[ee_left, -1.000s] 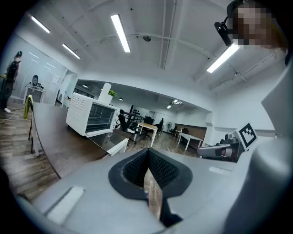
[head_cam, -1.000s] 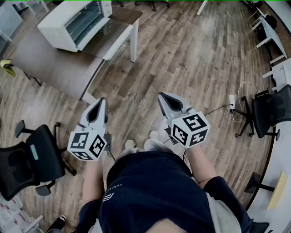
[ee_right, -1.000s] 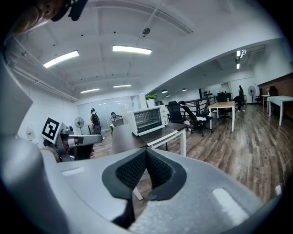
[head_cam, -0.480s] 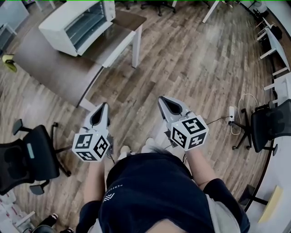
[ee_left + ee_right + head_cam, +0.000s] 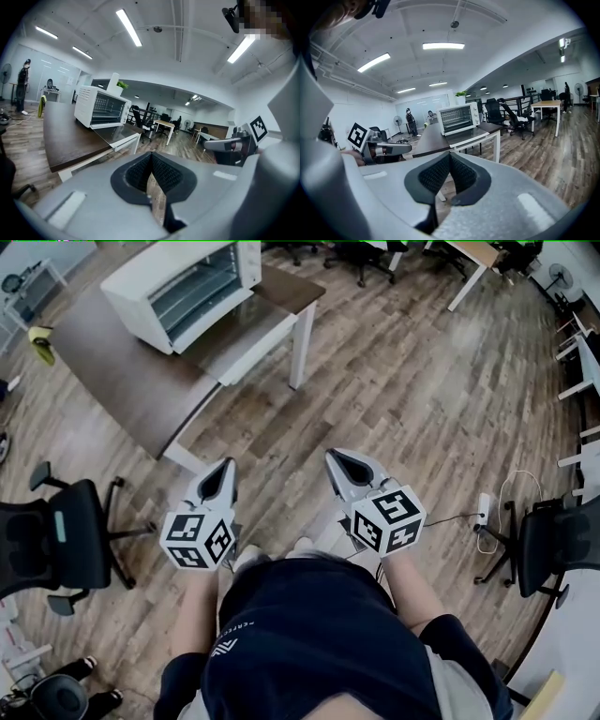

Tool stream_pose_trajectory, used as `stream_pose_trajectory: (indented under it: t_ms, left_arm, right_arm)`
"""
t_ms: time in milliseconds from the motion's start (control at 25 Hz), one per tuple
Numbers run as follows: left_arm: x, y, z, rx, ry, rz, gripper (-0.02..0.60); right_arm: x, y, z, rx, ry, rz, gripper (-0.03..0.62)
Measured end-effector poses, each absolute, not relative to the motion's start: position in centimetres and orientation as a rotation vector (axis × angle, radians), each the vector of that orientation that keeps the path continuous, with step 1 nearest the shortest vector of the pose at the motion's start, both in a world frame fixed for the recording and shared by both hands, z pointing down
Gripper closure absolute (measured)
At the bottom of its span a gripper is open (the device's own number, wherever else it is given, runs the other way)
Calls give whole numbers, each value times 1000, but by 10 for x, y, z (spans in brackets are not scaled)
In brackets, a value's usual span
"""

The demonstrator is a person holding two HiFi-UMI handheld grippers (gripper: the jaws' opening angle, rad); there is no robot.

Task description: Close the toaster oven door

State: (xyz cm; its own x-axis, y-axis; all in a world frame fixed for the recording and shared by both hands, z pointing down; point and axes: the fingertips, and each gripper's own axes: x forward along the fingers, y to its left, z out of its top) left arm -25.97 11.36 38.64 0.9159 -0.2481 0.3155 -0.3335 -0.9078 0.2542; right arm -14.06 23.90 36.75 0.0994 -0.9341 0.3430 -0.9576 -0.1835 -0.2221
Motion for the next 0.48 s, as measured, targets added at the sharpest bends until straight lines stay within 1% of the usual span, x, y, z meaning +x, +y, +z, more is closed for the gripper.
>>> stream_pose_trajectory:
  t_ms: [480]
  left_arm:
    - [-255, 117, 403, 2768, -579, 467, 565]
  right_arm:
    - [-120, 226, 404, 2158, -2048, 667, 589]
